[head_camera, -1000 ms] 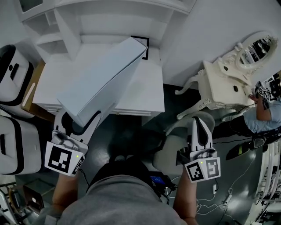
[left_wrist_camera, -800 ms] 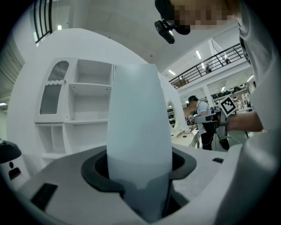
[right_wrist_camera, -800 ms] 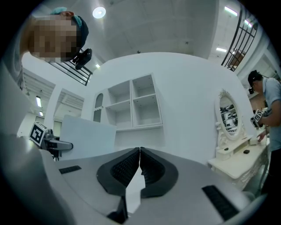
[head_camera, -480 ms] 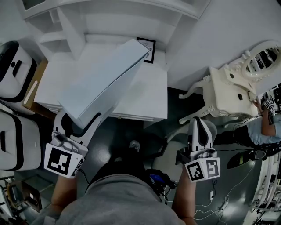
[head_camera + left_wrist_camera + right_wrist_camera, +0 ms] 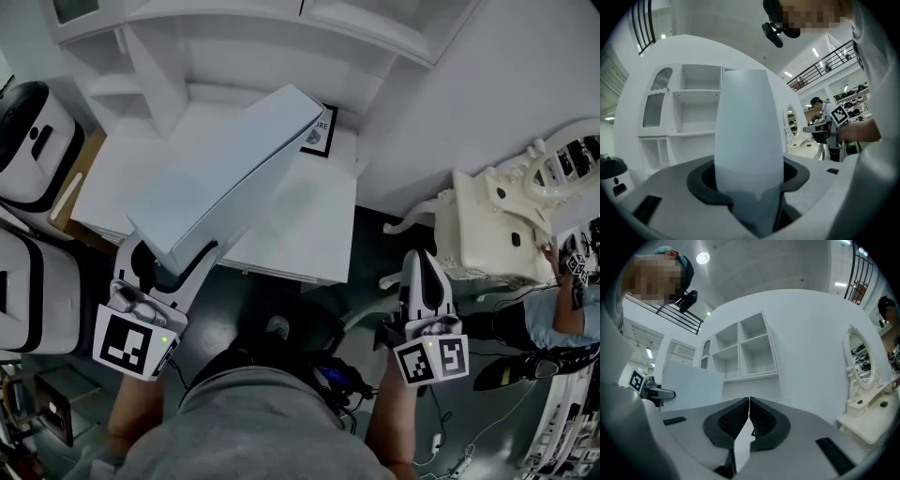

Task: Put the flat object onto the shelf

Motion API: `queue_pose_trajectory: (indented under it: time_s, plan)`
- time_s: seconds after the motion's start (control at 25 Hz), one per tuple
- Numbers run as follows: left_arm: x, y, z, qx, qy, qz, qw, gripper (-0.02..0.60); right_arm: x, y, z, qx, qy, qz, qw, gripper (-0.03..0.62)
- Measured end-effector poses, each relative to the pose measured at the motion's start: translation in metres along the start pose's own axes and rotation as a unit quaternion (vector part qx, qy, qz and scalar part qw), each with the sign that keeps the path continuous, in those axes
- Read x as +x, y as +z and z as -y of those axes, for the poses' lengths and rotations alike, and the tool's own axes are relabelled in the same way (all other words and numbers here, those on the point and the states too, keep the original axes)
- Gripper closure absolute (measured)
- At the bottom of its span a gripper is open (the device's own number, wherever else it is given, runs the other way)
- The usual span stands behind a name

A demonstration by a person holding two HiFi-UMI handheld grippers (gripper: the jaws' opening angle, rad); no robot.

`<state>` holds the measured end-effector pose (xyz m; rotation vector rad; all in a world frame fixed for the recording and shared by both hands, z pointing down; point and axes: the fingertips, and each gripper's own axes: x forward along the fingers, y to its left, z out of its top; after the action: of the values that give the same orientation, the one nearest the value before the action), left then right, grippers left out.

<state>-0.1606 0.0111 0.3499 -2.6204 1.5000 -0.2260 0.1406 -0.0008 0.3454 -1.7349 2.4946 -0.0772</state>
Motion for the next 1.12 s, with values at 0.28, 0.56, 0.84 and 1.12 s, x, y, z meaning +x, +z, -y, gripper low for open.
queue_pose_trajectory:
  time_s: [0.28, 0.56, 0.84, 1.12]
  plan:
    - [0.042, 0.013, 0.007, 0.007, 0.024, -0.003, 0.9997, 0.310, 0.036, 0.002, 0.041, 0.008, 0.028, 0.002, 1.000, 0.566]
    - [0.074, 0.016, 0.016, 0.011, 0.042, -0.009, 0.9990, 0.310, 0.064, 0.000, 0.071, 0.013, 0.052, 0.001, 0.999, 0.565]
    - [0.089, 0.019, 0.026, 0.020, 0.054, -0.019, 0.9982, 0.310, 0.074, -0.004, 0.093, 0.020, 0.061, -0.006, 0.998, 0.566]
    - [0.096, 0.020, 0.024, 0.010, 0.065, -0.020, 0.9976, 0.310, 0.079, -0.011, 0.096, 0.023, 0.063, -0.015, 0.998, 0.566]
